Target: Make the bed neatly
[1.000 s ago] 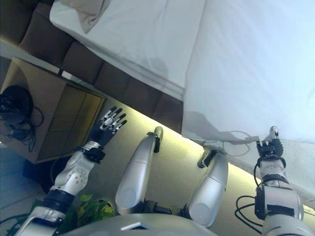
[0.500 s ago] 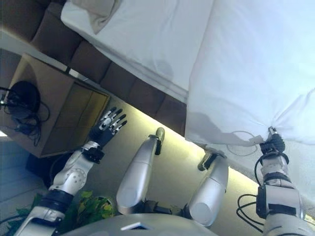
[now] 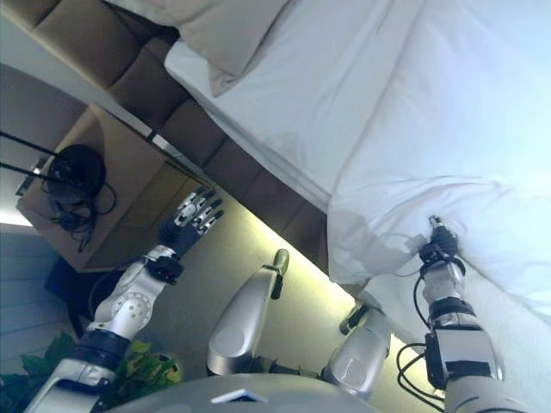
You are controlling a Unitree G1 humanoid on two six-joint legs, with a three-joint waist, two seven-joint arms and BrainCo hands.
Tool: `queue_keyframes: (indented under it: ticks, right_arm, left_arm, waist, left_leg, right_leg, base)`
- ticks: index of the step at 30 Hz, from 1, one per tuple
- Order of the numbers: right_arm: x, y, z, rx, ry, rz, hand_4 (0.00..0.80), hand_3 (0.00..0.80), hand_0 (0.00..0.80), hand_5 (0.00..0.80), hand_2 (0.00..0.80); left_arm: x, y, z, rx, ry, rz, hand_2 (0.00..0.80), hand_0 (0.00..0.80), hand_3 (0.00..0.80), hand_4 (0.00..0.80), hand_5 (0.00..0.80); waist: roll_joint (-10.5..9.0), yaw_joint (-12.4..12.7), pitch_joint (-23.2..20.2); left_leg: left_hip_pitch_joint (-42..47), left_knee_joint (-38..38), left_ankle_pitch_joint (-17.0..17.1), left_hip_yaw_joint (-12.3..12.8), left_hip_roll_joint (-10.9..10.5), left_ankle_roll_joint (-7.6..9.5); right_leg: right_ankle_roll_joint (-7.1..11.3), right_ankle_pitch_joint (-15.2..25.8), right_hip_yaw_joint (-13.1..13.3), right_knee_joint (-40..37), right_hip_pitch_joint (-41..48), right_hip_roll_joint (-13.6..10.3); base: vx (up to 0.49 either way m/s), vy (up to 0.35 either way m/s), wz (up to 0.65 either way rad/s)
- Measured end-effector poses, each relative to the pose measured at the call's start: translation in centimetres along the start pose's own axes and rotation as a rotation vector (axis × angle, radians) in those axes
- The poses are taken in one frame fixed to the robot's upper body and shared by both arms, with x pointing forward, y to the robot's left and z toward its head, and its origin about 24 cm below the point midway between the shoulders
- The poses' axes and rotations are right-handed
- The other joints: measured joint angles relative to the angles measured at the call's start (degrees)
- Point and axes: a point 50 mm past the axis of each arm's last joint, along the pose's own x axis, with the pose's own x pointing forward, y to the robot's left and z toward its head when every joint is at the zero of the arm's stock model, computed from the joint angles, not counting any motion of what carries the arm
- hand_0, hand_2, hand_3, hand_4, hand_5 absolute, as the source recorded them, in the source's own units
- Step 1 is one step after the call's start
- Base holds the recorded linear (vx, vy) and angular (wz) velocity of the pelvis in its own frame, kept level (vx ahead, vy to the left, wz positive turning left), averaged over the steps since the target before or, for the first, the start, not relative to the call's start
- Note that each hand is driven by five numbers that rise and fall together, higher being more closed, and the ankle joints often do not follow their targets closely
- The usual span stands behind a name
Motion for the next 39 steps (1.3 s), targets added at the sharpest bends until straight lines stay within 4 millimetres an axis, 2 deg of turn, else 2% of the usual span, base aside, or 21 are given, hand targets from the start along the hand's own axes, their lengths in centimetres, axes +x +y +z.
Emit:
queue_keyframes:
  ticks: [4,7,13,15,20,22,27,31,33,37,38,39]
  right_arm:
    - [-0.1,0.9,-2.1,-0.044,0.059,0.018,0.8,0.8,0.8,0.8,0.8]
    - [-0.2,1.5,-3.5,-0.075,0.112,0.031,0.8,0.8,0.8,0.8,0.8]
    - [-1.0,2.0,-7.1,-0.123,0.236,0.014,0.8,0.8,0.8,0.8,0.8]
    - [-1.3,2.5,-8.5,-0.14,0.287,0.025,0.8,0.8,0.8,0.8,0.8]
    - [-2.2,3.8,-11.7,-0.241,0.405,0.056,0.8,0.8,0.8,0.8,0.8]
    - [-2.6,4.7,-12.9,-0.253,0.443,0.073,0.8,0.8,0.8,0.8,0.8]
    - [-3.3,6.7,-15.1,-0.32,0.507,0.112,0.8,0.8,0.8,0.8,0.8]
    - [-4.0,7.9,-16.7,-0.422,0.544,0.142,0.8,0.8,0.8,0.8,0.8]
    - [-4.0,8.3,-16.7,-0.444,0.549,0.139,0.8,0.8,0.8,0.8,0.8]
    - [-3.9,8.4,-16.6,-0.457,0.548,0.121,0.8,0.8,0.8,0.8,0.8]
    - [-3.9,8.4,-16.6,-0.459,0.551,0.117,0.555,0.555,0.555,0.555,0.555]
    - [-3.9,8.3,-16.7,-0.461,0.558,0.114,0.078,0.078,0.078,0.078,0.078]
  left_arm:
    - [0.0,-0.1,-0.3,-0.014,0.009,0.0,0.0,0.0,0.0,0.0,0.0]
    - [0.0,-0.1,-0.5,-0.02,0.009,0.002,0.0,0.0,0.0,0.0,0.0]
    - [-0.2,-0.1,-1.0,-0.054,0.005,0.024,0.0,0.0,0.0,0.0,0.0]
    - [-0.5,0.2,-1.1,-0.063,0.007,0.034,0.0,0.0,0.0,0.0,0.0]
    - [-0.9,0.1,-2.3,-0.051,0.054,0.013,0.0,0.0,0.0,0.0,0.0]
    - [-1.2,0.1,-2.8,-0.048,0.075,0.006,0.0,0.0,0.0,0.0,0.0]
    - [-1.8,0.5,-3.5,-0.067,0.098,-0.005,0.0,0.0,0.0,0.0,0.0]
    - [-2.3,1.1,-3.1,-0.088,0.063,0.009,0.0,0.0,0.0,0.0,0.0]
    - [-2.6,1.3,-3.0,-0.076,0.061,0.004,0.0,0.0,0.0,0.0,0.0]
    - [-3.3,1.9,-3.1,-0.074,0.078,0.014,0.0,0.0,0.0,0.0,0.0]
    - [-3.5,2.0,-3.2,-0.078,0.085,0.013,0.0,0.0,0.0,0.0,0.0]
    - [-3.6,2.0,-3.4,-0.083,0.095,0.011,0.0,0.0,0.0,0.0,0.0]
  waist:
    - [-0.97,1.49,-1.18]
    - [-1.7,2.84,-2.56]
    - [-2.68,5.92,-4.43]
    - [-3.37,6.73,-5.49]
    - [-4.0,10.7,-6.86]
    - [-4.07,11.44,-6.91]
    - [-4.7,14.17,-7.16]
    - [-5.28,16.74,-7.16]
    - [-5.4,18.09,-7.12]
    - [-5.96,18.86,-6.96]
    - [-6.05,18.93,-6.91]
    - [-6.1,19.06,-6.88]
  left_leg:
    - [3.88,-4.03,1.25,-0.74,-0.02,-0.04]
    - [5.93,-6.01,1.35,-1.22,-0.6,0.1]
    - [10.85,-9.11,1.61,-3.35,-1.86,0.25]
    - [11.42,-9.8,1.67,-3.96,-2.33,0.24]
    - [13.47,-11.07,1.72,-5.6,-3.0,-0.05]
    - [13.99,-11.06,1.63,-6.62,-3.44,-0.28]
    - [15.1,-11.13,1.43,-8.1,-4.23,-0.5]
    - [15.87,-11.58,1.19,-9.43,-4.69,-0.76]
    - [15.8,-11.51,1.18,-9.78,-4.81,-0.79]
    - [16.03,-11.23,1.15,-10.82,-5.24,-0.84]
    - [16.05,-11.01,1.15,-10.87,-5.25,-0.83]
    - [16.06,-10.78,1.18,-10.9,-5.24,-0.79]
  right_leg:
    - [0.92,1.74,-1.29,-6.17,5.46,1.68]
    - [1.61,2.34,-2.06,-9.48,8.62,2.04]
    - [3.0,4.3,-5.73,-18.16,18.4,3.68]
    - [3.04,4.38,-6.03,-20.72,20.57,4.23]
    - [3.39,4.82,-7.66,-24.71,25.31,5.37]
    - [3.36,4.79,-9.0,-25.69,27.24,5.75]
    - [3.01,4.57,-11.0,-26.29,29.77,5.81]
    - [2.6,4.3,-12.63,-27.17,31.49,5.92]
    - [2.56,4.28,-12.99,-27.61,31.82,6.12]
    - [2.49,4.23,-14.25,-27.97,32.94,6.29]
    - [2.49,4.23,-14.35,-28.0,33.05,6.31]
    - [2.49,4.23,-14.38,-28.08,33.18,6.37]
  base:
    - [0.079,0.044,0.12]
    - [0.114,0.037,0.16]
    - [0.14,0.045,0.29]
    - [0.106,0.057,0.38]
    - [0.117,0.027,0.29]
    - [0.119,0.032,0.28]
    - [0.108,0.05,0.18]
    - [0.082,0.025,0.17]
    - [0.074,0.014,0.11]
    - [0.077,0.007,0.14]
    - [0.048,-0.012,0.02]
    - [0.044,-0.024,0.01]
